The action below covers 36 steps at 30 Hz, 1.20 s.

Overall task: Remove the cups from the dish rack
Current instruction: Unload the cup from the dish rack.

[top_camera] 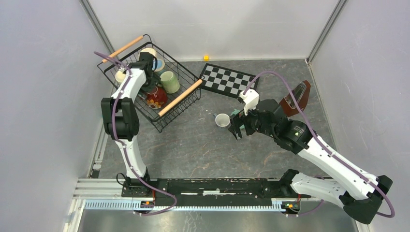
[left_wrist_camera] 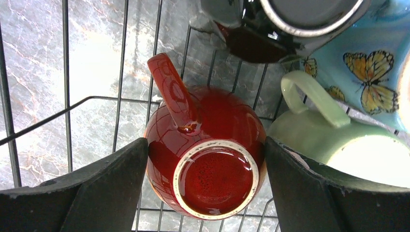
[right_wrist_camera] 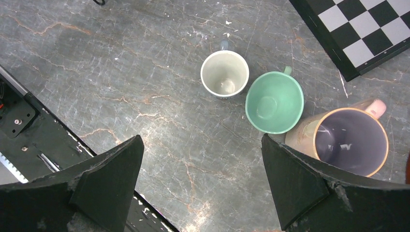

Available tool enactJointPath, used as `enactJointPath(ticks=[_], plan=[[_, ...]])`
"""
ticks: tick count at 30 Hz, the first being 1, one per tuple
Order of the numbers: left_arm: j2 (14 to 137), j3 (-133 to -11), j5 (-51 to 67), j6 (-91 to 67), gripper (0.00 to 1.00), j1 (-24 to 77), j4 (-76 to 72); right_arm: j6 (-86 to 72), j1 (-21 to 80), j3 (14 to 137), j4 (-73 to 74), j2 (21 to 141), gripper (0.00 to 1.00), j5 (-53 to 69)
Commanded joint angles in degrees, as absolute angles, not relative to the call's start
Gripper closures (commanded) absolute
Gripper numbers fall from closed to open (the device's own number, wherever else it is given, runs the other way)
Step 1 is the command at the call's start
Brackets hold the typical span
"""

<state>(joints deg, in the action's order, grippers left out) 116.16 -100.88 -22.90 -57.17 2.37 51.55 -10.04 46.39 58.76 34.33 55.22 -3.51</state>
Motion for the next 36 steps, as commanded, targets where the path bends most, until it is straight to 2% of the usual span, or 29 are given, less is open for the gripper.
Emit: enactJointPath(ticks=[1, 14, 18, 36], plan=[[110.65, -97.07, -20.67, -56.26, 0.08, 2.6, 50.22, -11.02, 46.58, 58.25, 32.25, 54.11, 0.02, -3.07], [105.78, -88.88, -18.69, -53.42, 0.09, 5.87, 45.56, -11.74, 46.63, 57.23, 31.85, 53.77, 0.02, -2.42], [105.72, -87.69, -19.48, -53.55, 0.05, 5.81, 45.25, -11.75, 46.66, 56.82, 31.64, 53.78, 0.02, -2.23], [108.85, -92.75, -20.95, -66.52, 0.04, 2.16, 47.51, -10.07, 46.68, 56.69, 31.9, 55.39, 0.02, -1.19]])
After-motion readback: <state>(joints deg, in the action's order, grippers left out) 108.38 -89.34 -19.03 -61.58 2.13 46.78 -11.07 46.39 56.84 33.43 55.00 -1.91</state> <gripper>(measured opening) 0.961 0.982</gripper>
